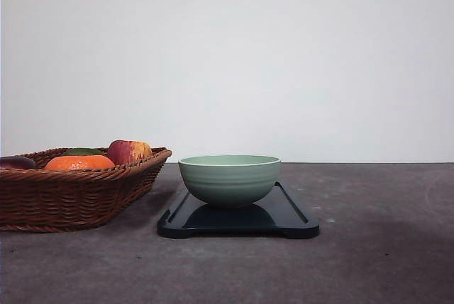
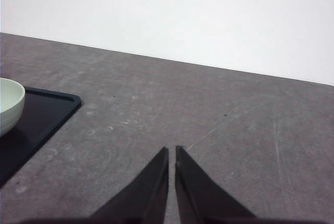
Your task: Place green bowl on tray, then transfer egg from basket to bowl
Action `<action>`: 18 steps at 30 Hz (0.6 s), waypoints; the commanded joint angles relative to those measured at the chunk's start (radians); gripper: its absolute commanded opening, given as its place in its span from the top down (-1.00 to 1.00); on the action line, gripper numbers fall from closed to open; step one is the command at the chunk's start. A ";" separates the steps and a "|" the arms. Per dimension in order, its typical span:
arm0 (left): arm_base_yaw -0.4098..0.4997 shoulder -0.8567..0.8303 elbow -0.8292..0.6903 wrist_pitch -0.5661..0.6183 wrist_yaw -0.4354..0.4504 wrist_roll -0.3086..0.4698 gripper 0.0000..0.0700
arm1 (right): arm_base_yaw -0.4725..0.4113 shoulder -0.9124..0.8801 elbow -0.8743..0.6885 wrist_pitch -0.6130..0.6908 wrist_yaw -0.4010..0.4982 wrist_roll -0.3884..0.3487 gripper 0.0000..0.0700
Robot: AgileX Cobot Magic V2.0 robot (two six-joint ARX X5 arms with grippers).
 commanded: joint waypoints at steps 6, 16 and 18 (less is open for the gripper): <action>0.002 -0.001 -0.019 0.011 0.000 0.014 1.00 | 0.000 0.001 -0.004 0.010 0.000 -0.004 0.96; 0.002 -0.001 -0.019 0.011 0.000 0.014 1.00 | 0.000 0.001 -0.004 0.010 0.000 -0.005 0.96; 0.002 -0.001 -0.019 0.011 0.000 0.014 1.00 | 0.000 0.001 -0.004 0.010 0.000 -0.005 0.96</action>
